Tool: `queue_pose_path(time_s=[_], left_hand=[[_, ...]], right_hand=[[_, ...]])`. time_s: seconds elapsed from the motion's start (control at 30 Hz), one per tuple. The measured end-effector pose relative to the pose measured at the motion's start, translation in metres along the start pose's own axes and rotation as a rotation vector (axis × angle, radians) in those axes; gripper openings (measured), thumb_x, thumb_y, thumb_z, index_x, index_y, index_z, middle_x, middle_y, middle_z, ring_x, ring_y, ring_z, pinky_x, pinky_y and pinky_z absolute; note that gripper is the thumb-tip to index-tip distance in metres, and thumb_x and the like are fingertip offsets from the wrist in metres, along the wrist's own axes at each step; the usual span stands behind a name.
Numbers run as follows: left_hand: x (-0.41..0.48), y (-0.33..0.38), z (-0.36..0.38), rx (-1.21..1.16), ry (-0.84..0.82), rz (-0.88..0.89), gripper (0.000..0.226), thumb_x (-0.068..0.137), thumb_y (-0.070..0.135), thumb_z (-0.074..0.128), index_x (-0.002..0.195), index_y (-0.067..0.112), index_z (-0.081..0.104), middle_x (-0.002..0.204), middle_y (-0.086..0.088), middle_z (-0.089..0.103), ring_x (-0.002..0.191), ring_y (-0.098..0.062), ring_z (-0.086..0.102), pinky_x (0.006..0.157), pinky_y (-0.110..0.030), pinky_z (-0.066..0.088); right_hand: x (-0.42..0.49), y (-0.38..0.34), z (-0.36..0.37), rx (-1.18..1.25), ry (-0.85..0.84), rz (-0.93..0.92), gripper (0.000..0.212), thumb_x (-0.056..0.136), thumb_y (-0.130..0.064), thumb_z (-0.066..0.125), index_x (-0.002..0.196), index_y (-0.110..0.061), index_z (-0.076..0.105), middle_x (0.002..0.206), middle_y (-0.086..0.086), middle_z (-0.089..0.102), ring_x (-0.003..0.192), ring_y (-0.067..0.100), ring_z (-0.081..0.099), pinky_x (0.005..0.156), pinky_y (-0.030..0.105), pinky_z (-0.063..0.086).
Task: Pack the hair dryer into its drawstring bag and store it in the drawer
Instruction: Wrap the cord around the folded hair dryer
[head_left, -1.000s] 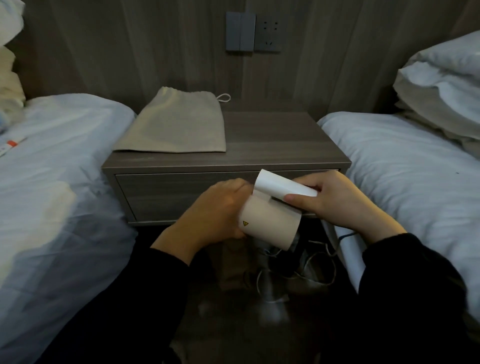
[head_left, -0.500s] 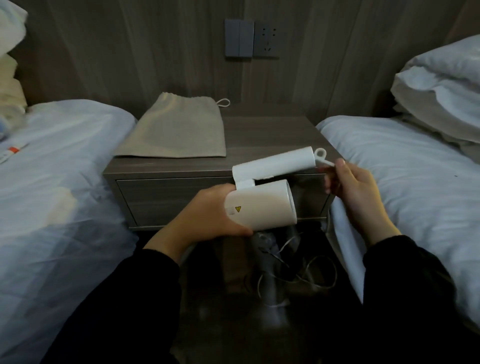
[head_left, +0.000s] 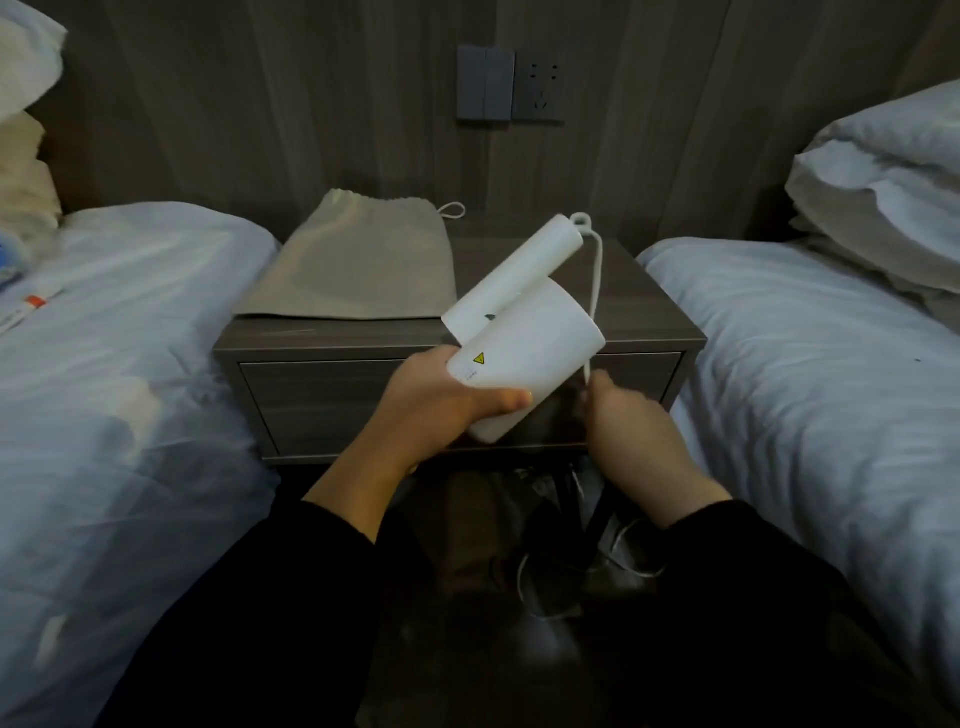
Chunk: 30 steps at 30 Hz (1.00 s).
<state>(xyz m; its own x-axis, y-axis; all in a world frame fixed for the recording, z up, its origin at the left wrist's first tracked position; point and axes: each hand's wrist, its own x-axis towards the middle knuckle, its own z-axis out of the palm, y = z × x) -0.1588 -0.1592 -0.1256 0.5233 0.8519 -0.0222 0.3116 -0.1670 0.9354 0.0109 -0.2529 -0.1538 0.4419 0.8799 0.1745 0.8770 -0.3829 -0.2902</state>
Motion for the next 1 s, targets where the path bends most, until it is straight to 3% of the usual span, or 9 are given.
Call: queue_pose_path(time_s=[0.1, 0.2, 0.3, 0.43, 0.63, 0.7, 0.77, 0.9, 1.0], left_hand=[[0.002, 0.0, 0.002, -0.017, 0.014, -0.049, 0.041, 0.066, 0.035, 0.079, 0.098, 0.021, 0.058, 0.094, 0.008, 0.062, 0.088, -0.01, 0.059, 0.069, -0.025, 0.047], [0.004, 0.0, 0.003, -0.071, 0.05, -0.083, 0.046, 0.067, 0.036, 0.079, 0.104, 0.017, 0.06, 0.1, 0.004, 0.063, 0.093, -0.013, 0.06, 0.076, -0.028, 0.05], [0.008, -0.001, 0.002, -0.083, 0.079, -0.096, 0.05, 0.067, 0.037, 0.079, 0.108, 0.015, 0.06, 0.106, 0.001, 0.063, 0.097, -0.015, 0.059, 0.078, -0.028, 0.05], [0.013, -0.003, 0.005, -0.031, 0.141, -0.097, 0.057, 0.064, 0.04, 0.08, 0.11, 0.012, 0.06, 0.107, -0.001, 0.061, 0.099, -0.017, 0.058, 0.078, -0.029, 0.049], [0.012, -0.009, 0.003, 0.1, 0.203, -0.069, 0.068, 0.061, 0.042, 0.081, 0.117, 0.012, 0.057, 0.11, 0.0, 0.06, 0.1, -0.016, 0.056, 0.076, -0.026, 0.045], [0.01, -0.011, 0.0, 0.165, 0.235, -0.039, 0.068, 0.059, 0.042, 0.083, 0.116, 0.014, 0.057, 0.11, 0.0, 0.062, 0.1, -0.015, 0.057, 0.082, -0.028, 0.047], [0.007, -0.012, -0.002, 0.243, 0.266, 0.028, 0.069, 0.054, 0.045, 0.083, 0.112, 0.018, 0.057, 0.106, 0.001, 0.064, 0.097, -0.016, 0.06, 0.085, -0.032, 0.05], [0.003, -0.013, -0.007, 0.54, 0.227, 0.171, 0.072, 0.052, 0.049, 0.08, 0.114, 0.023, 0.055, 0.109, 0.001, 0.06, 0.102, -0.02, 0.06, 0.079, -0.028, 0.045], [0.004, -0.014, -0.005, 0.741, 0.099, 0.276, 0.07, 0.054, 0.05, 0.079, 0.113, 0.024, 0.054, 0.108, -0.001, 0.057, 0.1, -0.022, 0.058, 0.076, -0.028, 0.043]], right_hand=[[-0.006, -0.013, -0.002, -0.112, -0.121, -0.074, 0.021, 0.093, -0.011, 0.038, 0.114, -0.008, 0.038, 0.104, 0.019, 0.063, 0.094, 0.039, 0.061, 0.069, 0.037, 0.038], [-0.011, -0.017, 0.006, 0.039, -0.177, -0.148, 0.018, 0.088, -0.002, 0.04, 0.104, -0.011, 0.039, 0.1, 0.016, 0.062, 0.091, 0.038, 0.06, 0.066, 0.033, 0.034], [-0.012, -0.014, 0.014, 0.181, -0.139, -0.158, 0.02, 0.091, -0.005, 0.04, 0.109, -0.011, 0.045, 0.099, 0.014, 0.06, 0.089, 0.035, 0.058, 0.066, 0.033, 0.036], [-0.012, -0.006, 0.004, -0.026, -0.037, -0.203, 0.03, 0.096, -0.02, 0.04, 0.123, -0.019, 0.052, 0.099, 0.012, 0.062, 0.089, 0.034, 0.06, 0.072, 0.038, 0.046], [-0.026, -0.03, -0.031, -0.011, -0.213, -0.278, 0.026, 0.094, -0.033, 0.045, 0.077, -0.018, 0.058, 0.074, 0.001, 0.058, 0.075, 0.022, 0.057, 0.068, 0.032, 0.042], [-0.031, -0.035, -0.037, -0.03, -0.273, -0.311, 0.012, 0.092, -0.023, 0.048, 0.094, -0.02, 0.06, 0.09, 0.002, 0.064, 0.086, 0.022, 0.06, 0.072, 0.033, 0.046], [-0.032, -0.035, -0.04, -0.067, -0.299, -0.344, 0.035, 0.085, -0.012, 0.052, 0.116, -0.027, 0.057, 0.111, 0.0, 0.062, 0.101, 0.023, 0.059, 0.083, 0.035, 0.049], [-0.03, -0.027, -0.045, -0.045, -0.085, -0.435, 0.031, 0.077, -0.005, 0.057, 0.101, -0.022, 0.067, 0.106, 0.001, 0.062, 0.099, 0.025, 0.061, 0.08, 0.037, 0.05], [-0.027, -0.021, -0.049, -0.036, 0.175, -0.49, 0.023, 0.072, -0.01, 0.061, 0.089, -0.02, 0.072, 0.089, 0.004, 0.069, 0.078, 0.032, 0.067, 0.063, 0.041, 0.055]])
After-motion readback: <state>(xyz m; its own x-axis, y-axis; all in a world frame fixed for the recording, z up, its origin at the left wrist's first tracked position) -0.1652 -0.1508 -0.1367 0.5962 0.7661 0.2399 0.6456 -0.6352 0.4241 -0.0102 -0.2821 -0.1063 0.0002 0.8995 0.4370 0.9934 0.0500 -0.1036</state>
